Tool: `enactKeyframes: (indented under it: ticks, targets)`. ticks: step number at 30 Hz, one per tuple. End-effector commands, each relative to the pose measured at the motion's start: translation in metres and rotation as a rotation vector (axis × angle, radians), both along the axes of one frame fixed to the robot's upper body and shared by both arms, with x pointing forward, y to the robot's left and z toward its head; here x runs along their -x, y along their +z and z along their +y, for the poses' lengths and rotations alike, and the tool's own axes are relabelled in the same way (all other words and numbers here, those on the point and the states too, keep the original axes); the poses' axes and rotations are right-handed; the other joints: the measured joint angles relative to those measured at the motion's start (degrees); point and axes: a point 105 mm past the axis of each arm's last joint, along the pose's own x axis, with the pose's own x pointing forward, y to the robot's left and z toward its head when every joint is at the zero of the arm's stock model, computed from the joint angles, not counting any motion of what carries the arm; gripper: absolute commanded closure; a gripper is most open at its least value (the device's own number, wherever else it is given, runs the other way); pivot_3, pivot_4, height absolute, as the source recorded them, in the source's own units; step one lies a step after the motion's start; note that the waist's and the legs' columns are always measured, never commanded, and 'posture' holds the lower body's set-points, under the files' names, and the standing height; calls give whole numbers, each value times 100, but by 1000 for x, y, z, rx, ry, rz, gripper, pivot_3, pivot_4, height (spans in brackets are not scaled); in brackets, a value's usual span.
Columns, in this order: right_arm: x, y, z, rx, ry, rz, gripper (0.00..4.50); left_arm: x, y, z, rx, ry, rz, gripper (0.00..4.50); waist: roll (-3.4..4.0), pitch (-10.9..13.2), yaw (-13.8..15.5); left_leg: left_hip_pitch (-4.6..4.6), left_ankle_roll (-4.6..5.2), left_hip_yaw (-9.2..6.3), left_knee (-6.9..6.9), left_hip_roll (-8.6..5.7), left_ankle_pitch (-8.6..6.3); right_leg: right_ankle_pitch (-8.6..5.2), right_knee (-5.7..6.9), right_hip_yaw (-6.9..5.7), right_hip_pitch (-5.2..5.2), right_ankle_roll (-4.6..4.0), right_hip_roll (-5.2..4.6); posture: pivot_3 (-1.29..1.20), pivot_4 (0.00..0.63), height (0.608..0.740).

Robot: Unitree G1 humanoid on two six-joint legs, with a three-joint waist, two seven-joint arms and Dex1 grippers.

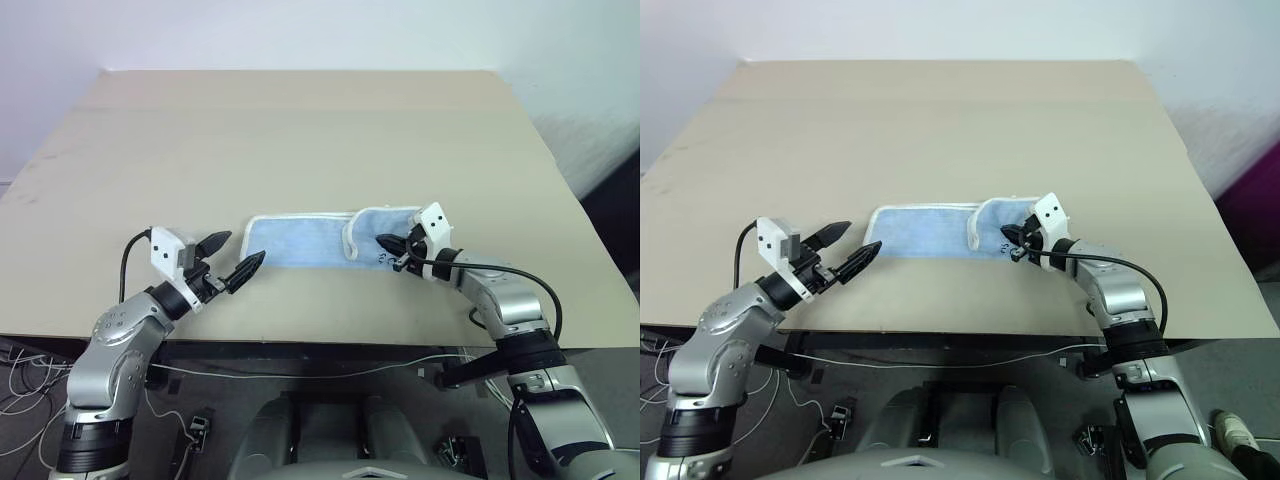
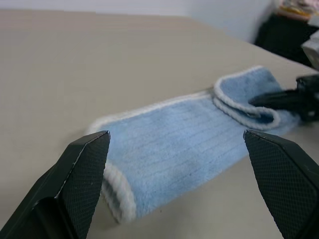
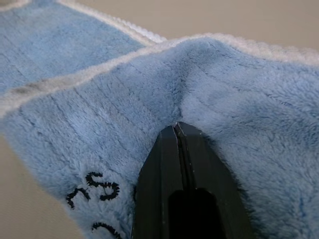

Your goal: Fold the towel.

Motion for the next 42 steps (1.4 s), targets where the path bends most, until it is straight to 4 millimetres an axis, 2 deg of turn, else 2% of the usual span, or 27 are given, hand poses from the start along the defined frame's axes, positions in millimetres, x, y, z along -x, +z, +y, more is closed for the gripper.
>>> enactKeyframes:
  ticks: [1,3,6,10,13,19,26,35,38,42]
  targets:
    - [12,25,7,-72,75,-67,4482,9,12,5,98,67,11,0,1,1,2,0,0,0,0,0,0,0,-1,0,0,0,-1,0,150,740]
    - [17,42,7,-91,109,-116,4482,10,12,9,172,114,53,0,1,1,4,-2,0,0,-1,0,0,0,0,1,-2,0,-1,0,150,740]
    - [23,72,8,-103,167,-202,4482,11,0,15,284,203,171,0,1,2,6,-2,0,-1,1,0,0,0,0,1,-1,0,-1,0,150,740]
    - [18,91,9,-82,175,-266,4482,12,-12,20,444,280,293,0,-1,1,6,-1,-1,-3,2,0,0,0,0,-1,0,0,2,0,150,740]
    - [14,96,10,-71,178,-290,4482,13,-15,18,564,289,363,0,-1,1,9,-1,-1,-3,2,0,0,0,0,-1,0,0,1,0,150,740]
    - [12,103,15,-62,198,-322,4482,6,-27,1,725,321,543,0,-2,1,25,-1,-1,-2,5,-3,0,0,0,-1,2,0,-1,0,150,740]
    - [12,109,17,-70,201,-339,4482,-10,-40,-22,719,299,693,0,1,-2,61,0,-3,-2,7,-9,1,0,0,-2,6,0,3,0,150,740]
    - [15,110,17,-82,182,-350,4482,-29,-46,-45,684,242,772,0,10,-8,309,18,-4,-10,15,-21,2,1,-6,-10,36,1,-3,0,150,740]
    - [17,110,17,-87,174,-353,4500,-33,-46,-48,684,232,775,588,12,-10,331,18,-4,-13,15,-21,2,1,-11,-13,41,1,-3,0,150,740]
    - [20,108,17,-89,165,-349,4500,-36,-44,-45,699,233,765,1982,12,-9,321,17,-3,-13,16,-23,2,2,-14,-13,41,2,-4,0,150,740]
